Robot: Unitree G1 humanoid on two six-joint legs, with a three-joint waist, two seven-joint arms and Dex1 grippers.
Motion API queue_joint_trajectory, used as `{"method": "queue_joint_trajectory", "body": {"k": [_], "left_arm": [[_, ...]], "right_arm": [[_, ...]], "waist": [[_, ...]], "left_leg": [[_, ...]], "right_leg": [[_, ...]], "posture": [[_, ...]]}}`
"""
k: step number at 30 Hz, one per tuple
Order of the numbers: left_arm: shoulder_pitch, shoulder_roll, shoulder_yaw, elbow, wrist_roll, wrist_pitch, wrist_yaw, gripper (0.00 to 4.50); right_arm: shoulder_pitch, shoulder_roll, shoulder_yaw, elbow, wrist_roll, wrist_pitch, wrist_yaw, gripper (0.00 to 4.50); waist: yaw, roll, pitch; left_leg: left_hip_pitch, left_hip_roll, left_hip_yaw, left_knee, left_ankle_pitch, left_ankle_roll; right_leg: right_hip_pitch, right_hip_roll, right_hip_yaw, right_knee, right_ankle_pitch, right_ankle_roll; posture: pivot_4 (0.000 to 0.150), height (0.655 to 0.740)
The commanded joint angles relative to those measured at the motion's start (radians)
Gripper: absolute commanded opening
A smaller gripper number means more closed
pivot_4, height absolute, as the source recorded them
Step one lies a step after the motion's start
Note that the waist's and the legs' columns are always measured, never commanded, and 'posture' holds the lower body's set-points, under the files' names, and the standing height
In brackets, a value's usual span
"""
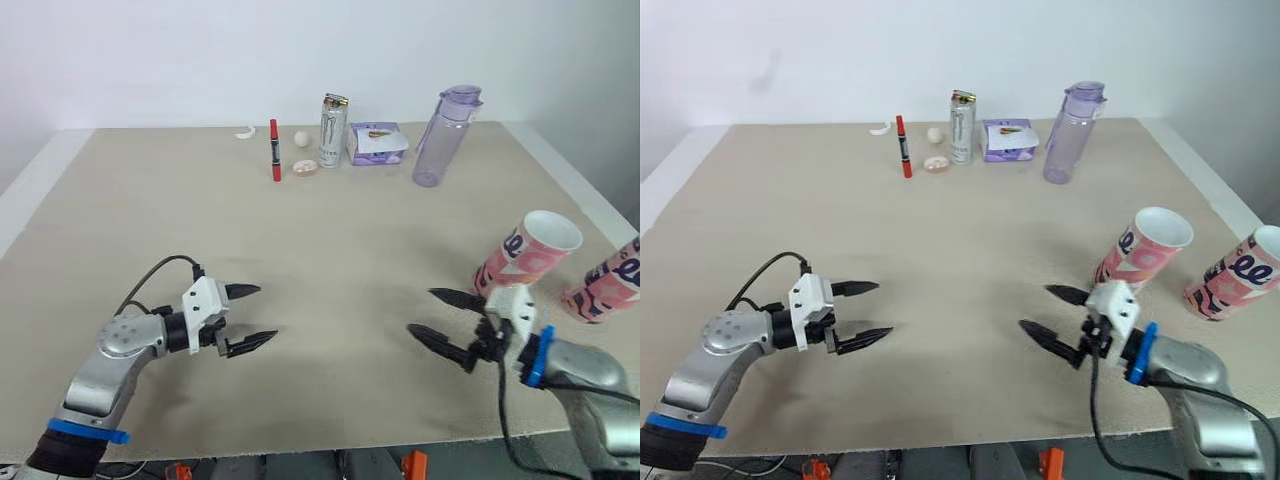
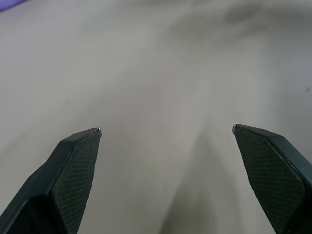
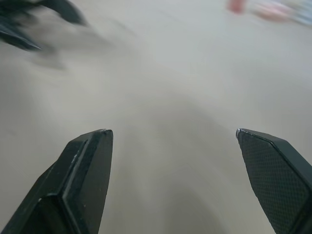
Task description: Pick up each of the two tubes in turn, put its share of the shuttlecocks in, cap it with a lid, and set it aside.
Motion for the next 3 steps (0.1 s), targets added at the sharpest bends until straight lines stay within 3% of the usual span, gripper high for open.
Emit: {"method": "queue_joint_trajectory", "body": {"k": [1,3], "left_arm": [[0.024,0.021,0.047,-0.047,-0.001,-0.020,0.009,4.50],[0.031,0.025,0.056,-0.053,0.015,-0.024,0.025,4.50]], "right_arm": [[-0.050,-0.021,0.024,0.076,-0.007,-0.044,0.077,4.36],[-0.078,-0.026,0.033,0.123,-0.014,-0.067,0.109,4.36]], "waist": [[0.007,0.000,0.000],[0.010,0.000,0.000]], "left_leg": [[-0.001,0.000,0.000,0.000,0.000,0.000],[-0.002,-0.001,0.000,0.000,-0.001,-0.001]], "right_leg": [[0.000,0.000,0.000,0.000,0.000,0.000],[0.000,-0.001,0.000,0.000,-0.003,0.002]], "posture": [[0.150,0.7400],[0.150,0.7400]]}}
